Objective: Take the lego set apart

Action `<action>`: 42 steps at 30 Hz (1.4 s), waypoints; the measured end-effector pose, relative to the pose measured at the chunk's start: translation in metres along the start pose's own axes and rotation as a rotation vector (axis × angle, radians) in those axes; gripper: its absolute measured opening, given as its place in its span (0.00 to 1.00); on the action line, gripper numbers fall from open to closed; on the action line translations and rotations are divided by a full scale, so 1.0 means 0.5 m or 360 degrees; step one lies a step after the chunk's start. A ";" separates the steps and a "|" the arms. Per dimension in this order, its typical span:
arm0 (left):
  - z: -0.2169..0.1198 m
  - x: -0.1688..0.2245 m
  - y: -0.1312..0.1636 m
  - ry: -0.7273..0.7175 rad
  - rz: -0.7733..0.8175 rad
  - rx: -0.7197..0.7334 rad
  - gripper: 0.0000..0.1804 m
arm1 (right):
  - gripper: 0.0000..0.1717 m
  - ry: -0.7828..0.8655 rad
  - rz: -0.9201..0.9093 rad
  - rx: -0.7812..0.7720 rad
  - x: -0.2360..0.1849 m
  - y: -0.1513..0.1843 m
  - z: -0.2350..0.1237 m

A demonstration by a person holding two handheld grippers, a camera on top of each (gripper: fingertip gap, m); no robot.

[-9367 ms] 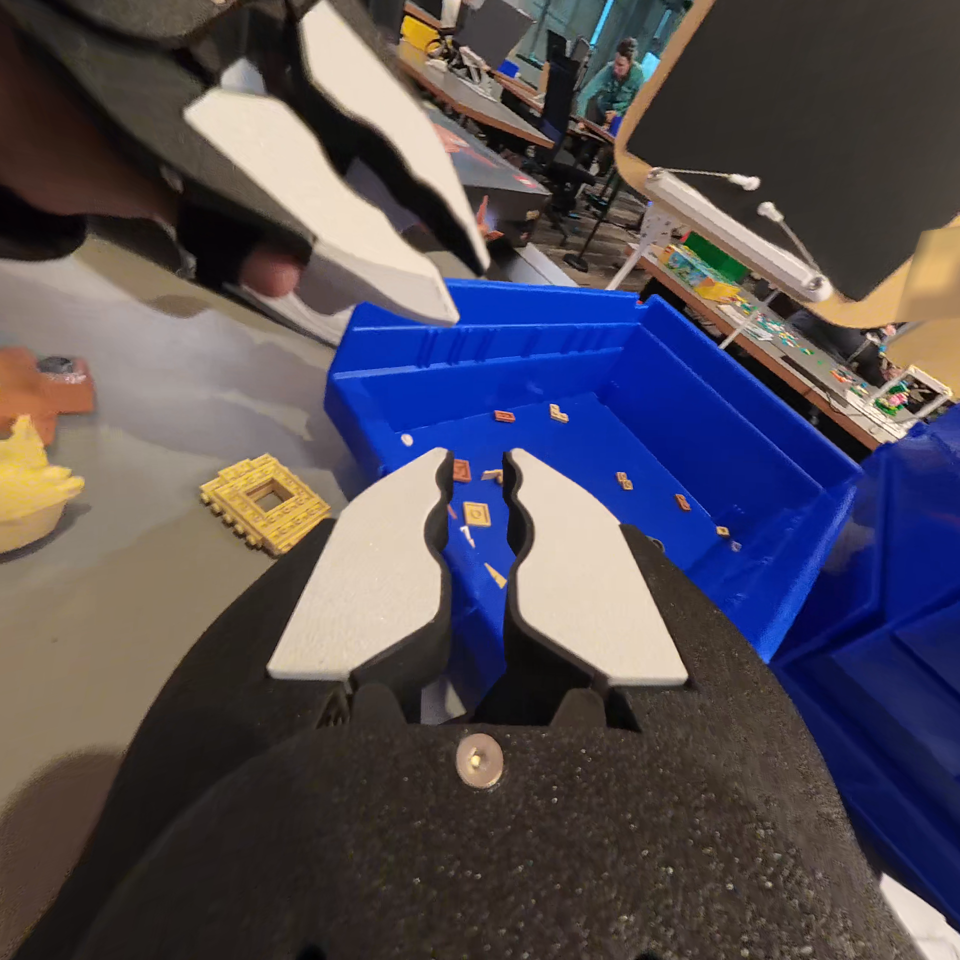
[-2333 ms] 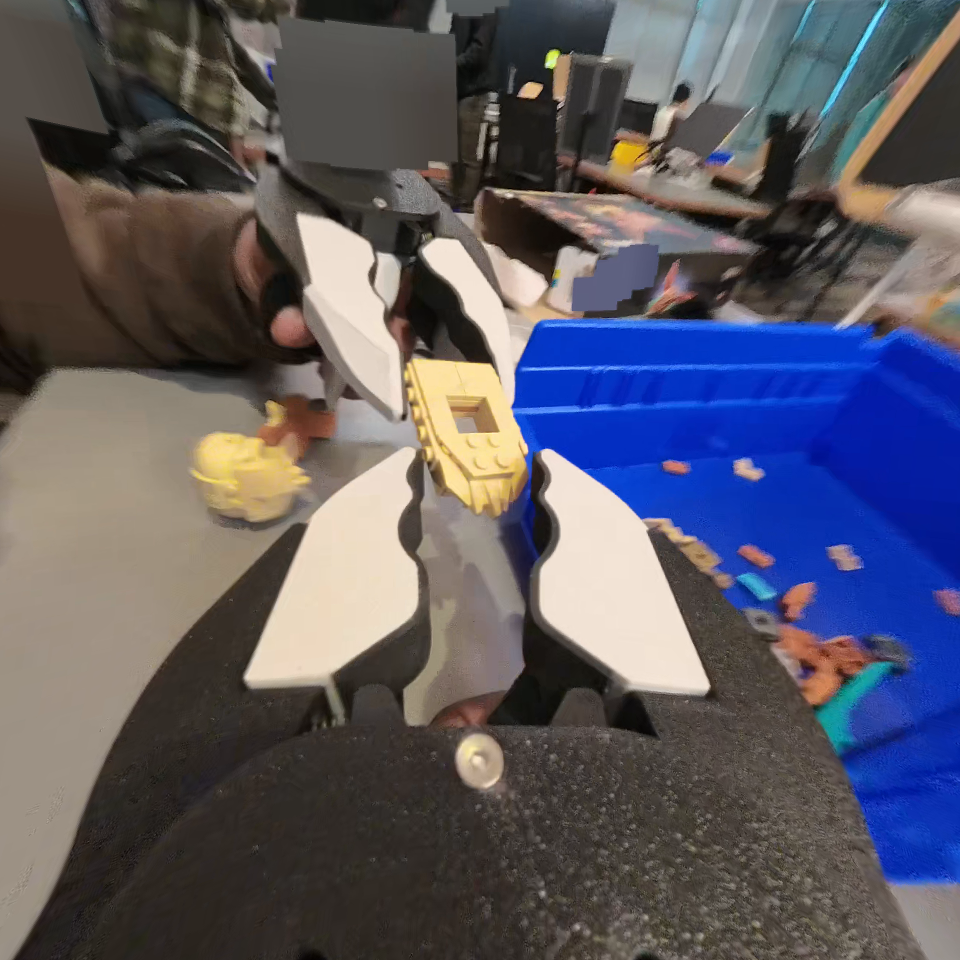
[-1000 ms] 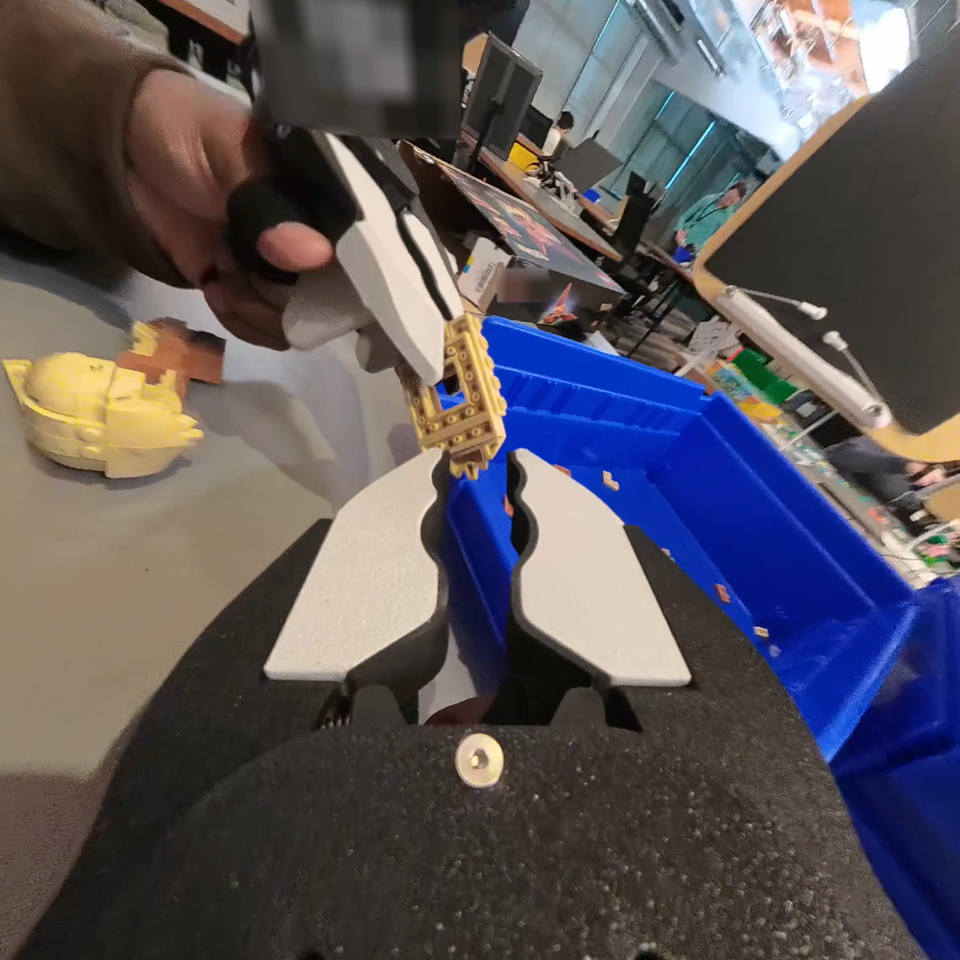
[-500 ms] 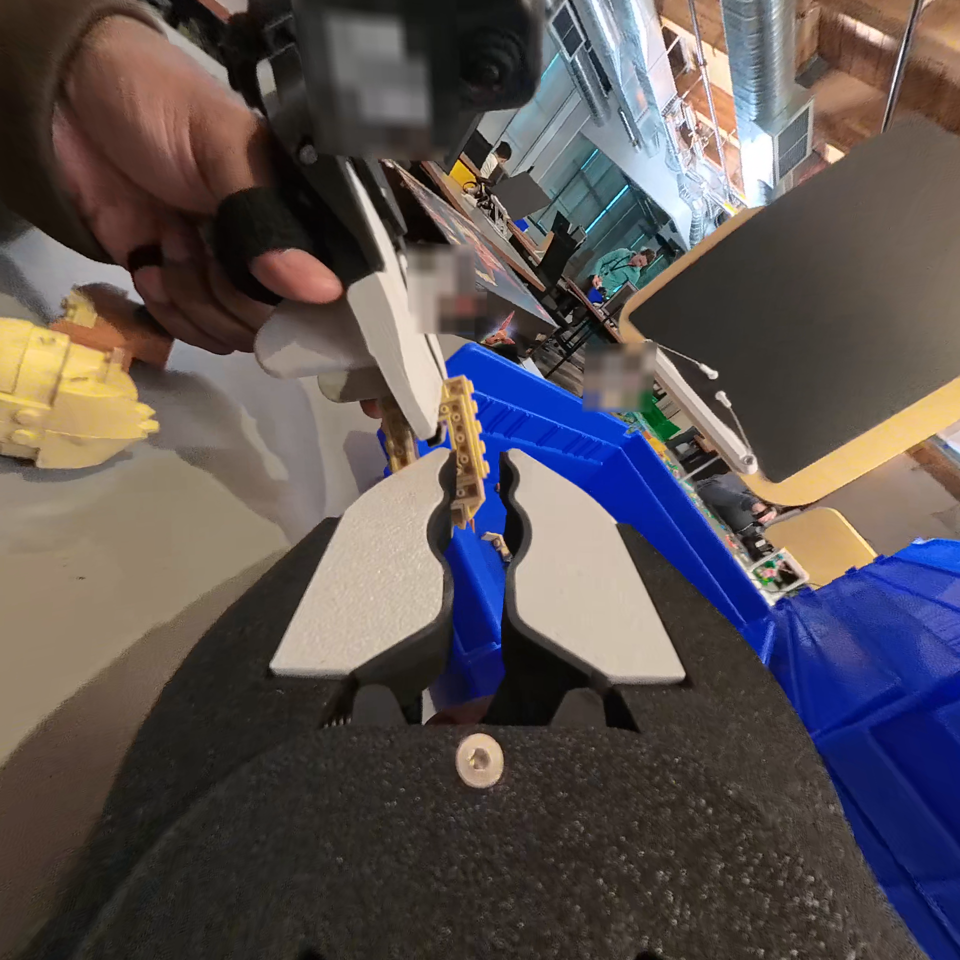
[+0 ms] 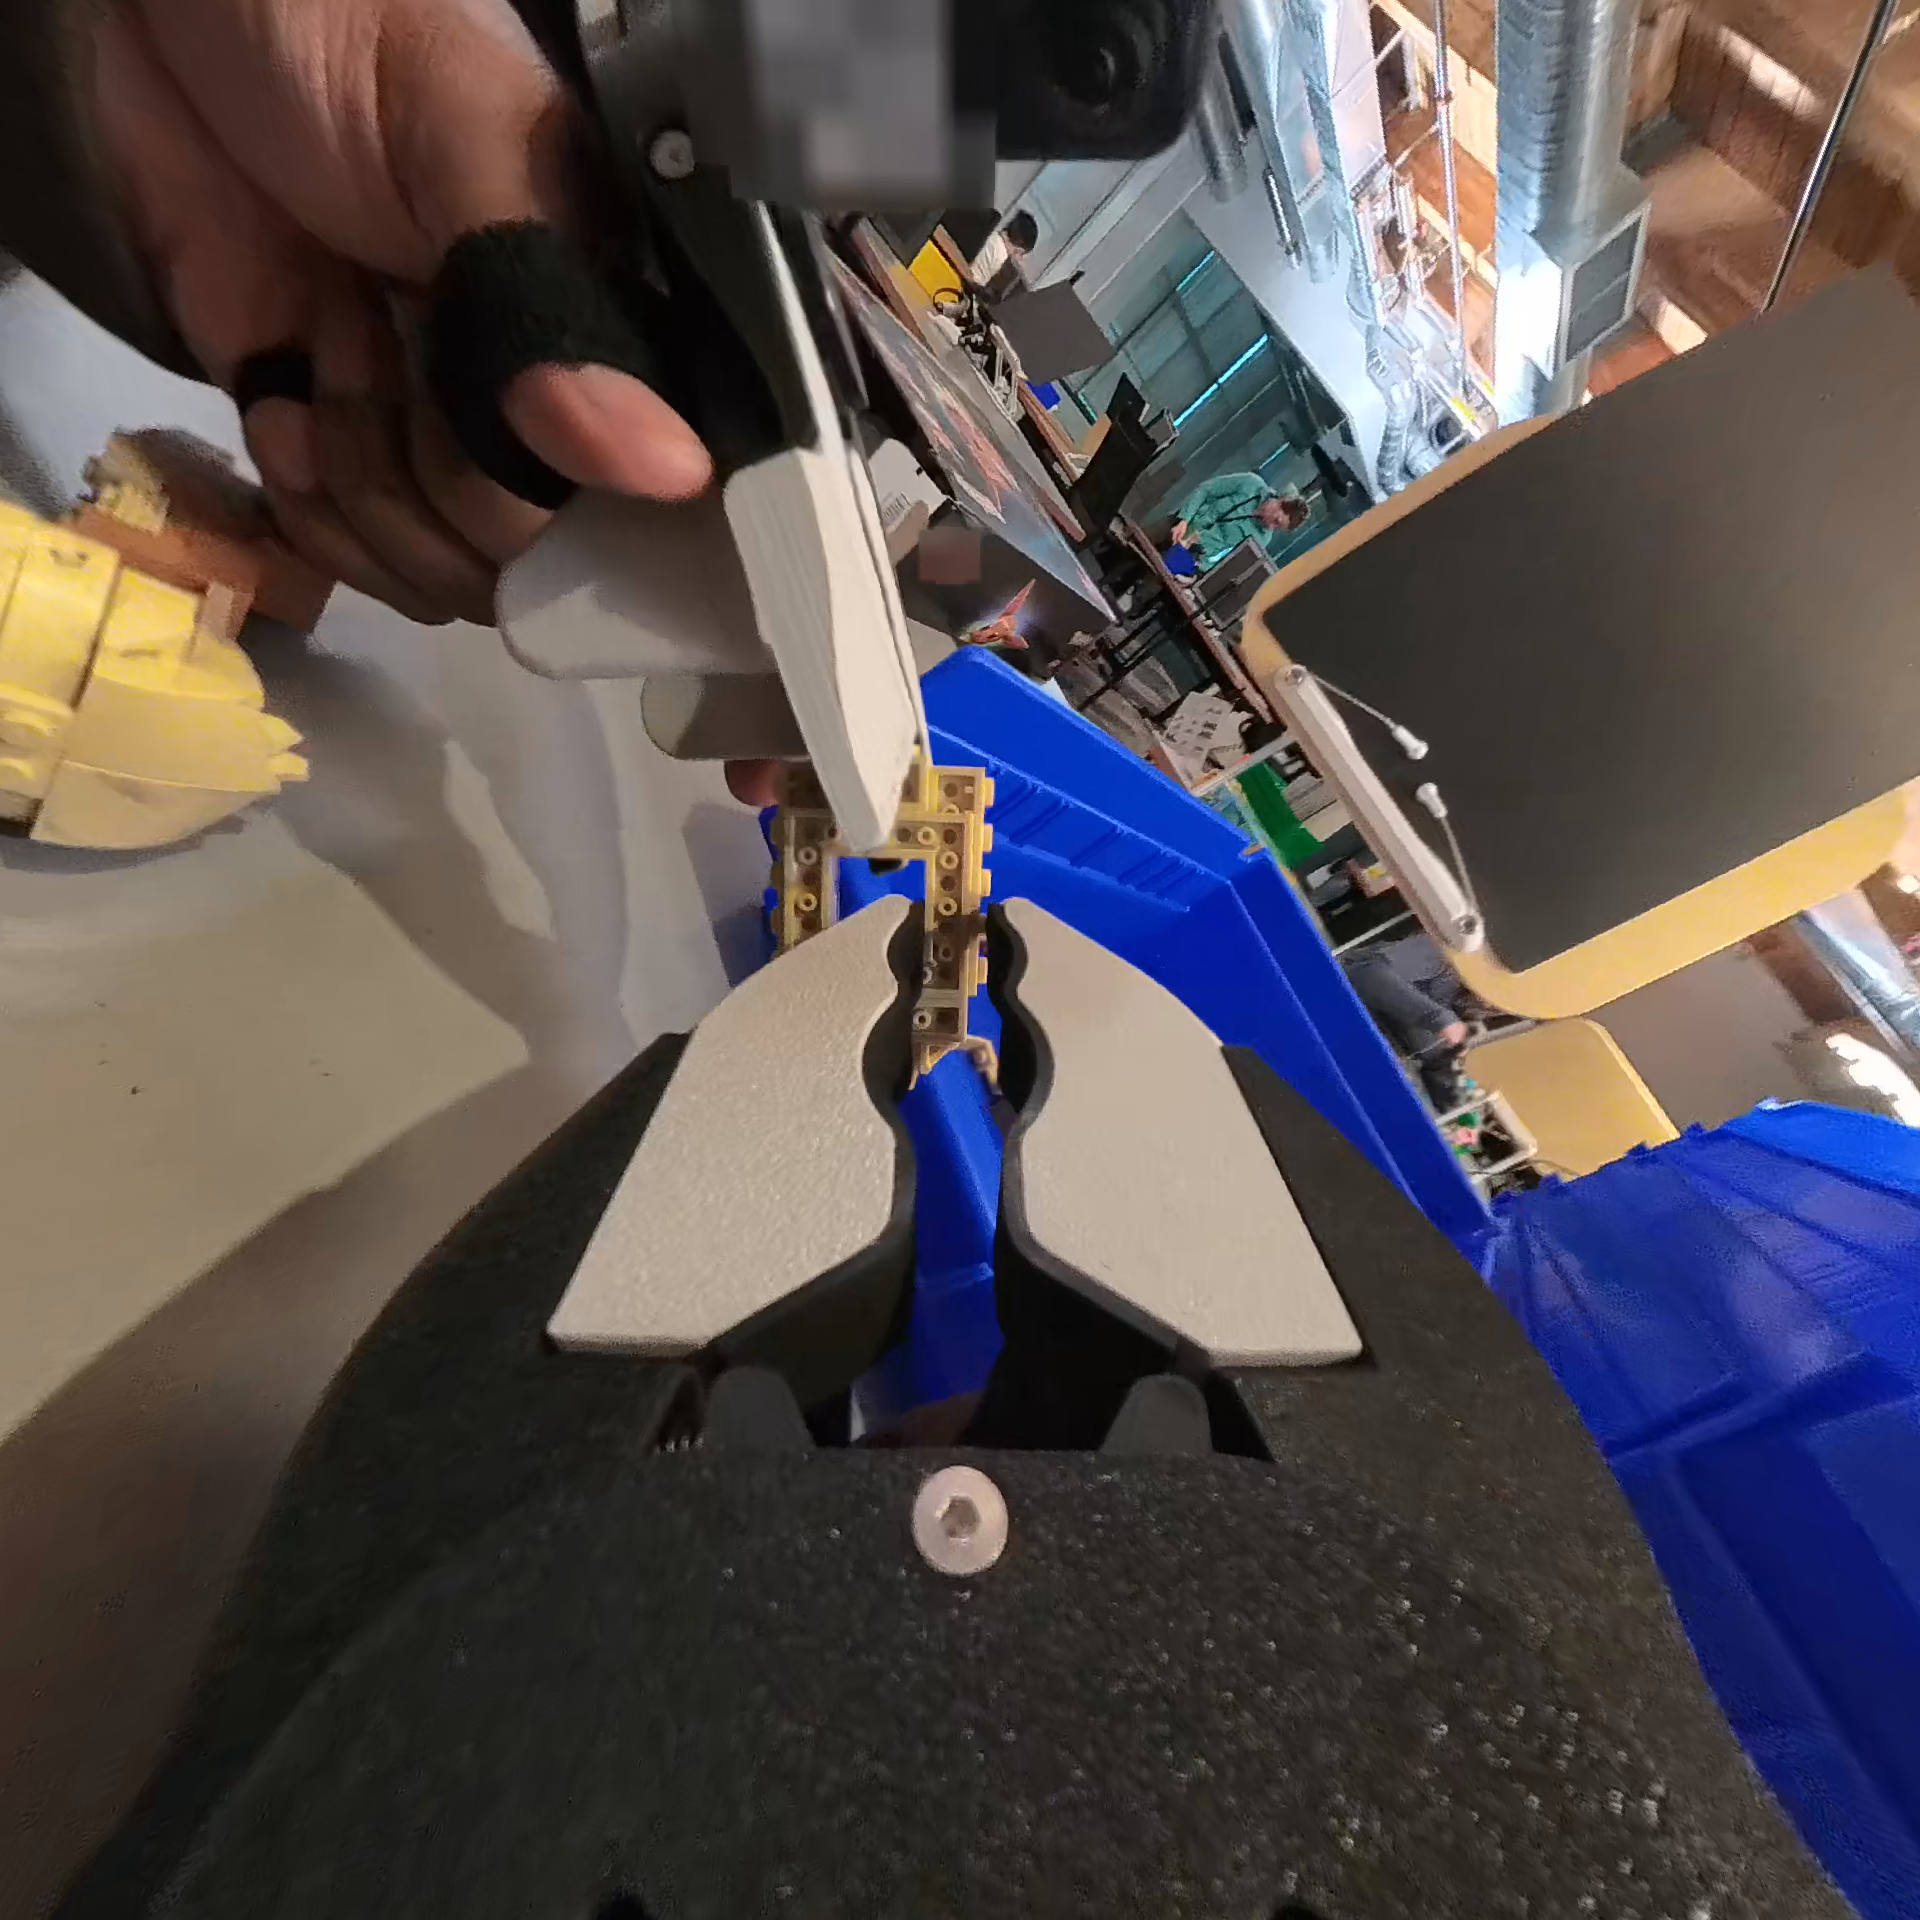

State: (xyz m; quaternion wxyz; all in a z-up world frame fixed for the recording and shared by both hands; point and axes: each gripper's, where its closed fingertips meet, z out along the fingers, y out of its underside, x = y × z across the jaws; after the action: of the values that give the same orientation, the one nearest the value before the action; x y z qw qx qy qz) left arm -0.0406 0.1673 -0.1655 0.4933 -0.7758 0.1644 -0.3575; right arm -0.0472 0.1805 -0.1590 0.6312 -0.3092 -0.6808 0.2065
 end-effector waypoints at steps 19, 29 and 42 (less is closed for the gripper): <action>-0.019 -0.028 0.141 -0.0121 0.0544 -0.0803 0.08 | 0.10 -0.0481 -0.0193 -0.0203 -0.119 0.055 0.008; -0.124 0.008 0.084 -0.0226 0.0615 -0.0657 0.17 | 0.11 -0.0464 -0.0149 -0.0188 -0.108 0.053 0.008; -0.182 0.096 0.293 -0.0321 0.0507 -0.1012 0.15 | 0.11 -0.0400 -0.0045 -0.0118 -0.090 0.036 0.009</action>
State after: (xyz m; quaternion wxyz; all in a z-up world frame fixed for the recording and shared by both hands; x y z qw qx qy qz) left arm -0.0582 0.0121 -0.2525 0.2908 -0.8864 0.3363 -0.1289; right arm -0.0481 0.1633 -0.2045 0.5318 -0.2944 -0.7660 0.2093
